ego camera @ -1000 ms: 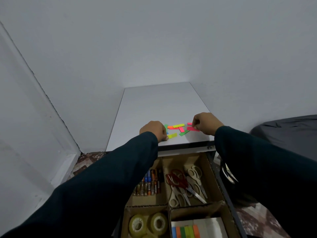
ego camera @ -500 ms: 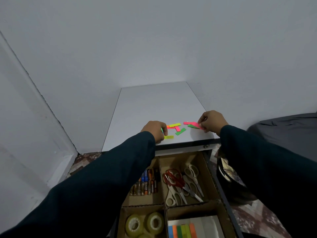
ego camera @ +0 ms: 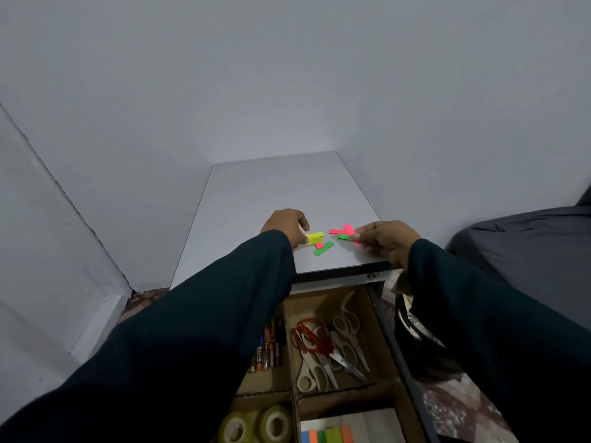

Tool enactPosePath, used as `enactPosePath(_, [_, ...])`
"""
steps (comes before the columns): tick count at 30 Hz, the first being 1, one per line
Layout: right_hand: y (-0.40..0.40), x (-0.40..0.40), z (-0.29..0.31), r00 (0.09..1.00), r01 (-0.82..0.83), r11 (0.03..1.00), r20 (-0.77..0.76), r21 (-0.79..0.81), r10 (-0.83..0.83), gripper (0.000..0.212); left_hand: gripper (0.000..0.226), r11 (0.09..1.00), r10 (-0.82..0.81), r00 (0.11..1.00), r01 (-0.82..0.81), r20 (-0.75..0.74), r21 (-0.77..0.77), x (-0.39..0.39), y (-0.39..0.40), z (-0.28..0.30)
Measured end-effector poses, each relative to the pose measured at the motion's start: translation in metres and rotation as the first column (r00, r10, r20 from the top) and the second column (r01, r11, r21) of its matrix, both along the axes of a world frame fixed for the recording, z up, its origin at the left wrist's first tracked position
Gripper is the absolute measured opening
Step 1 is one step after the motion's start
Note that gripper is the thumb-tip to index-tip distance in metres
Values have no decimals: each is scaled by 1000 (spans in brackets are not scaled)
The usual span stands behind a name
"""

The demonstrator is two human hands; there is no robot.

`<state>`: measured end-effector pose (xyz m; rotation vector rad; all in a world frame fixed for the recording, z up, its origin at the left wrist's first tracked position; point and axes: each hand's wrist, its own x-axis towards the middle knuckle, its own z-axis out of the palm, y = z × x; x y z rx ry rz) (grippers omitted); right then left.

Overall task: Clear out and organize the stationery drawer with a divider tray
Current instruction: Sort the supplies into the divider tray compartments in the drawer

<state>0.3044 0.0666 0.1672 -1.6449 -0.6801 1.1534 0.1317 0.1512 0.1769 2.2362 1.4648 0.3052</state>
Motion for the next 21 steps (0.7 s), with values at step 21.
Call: enactPosePath(21, [4,0,-4,1000,-15,1000,25,-23,16,21,19,980,65,995,-48,-82,191,19,-6,-12])
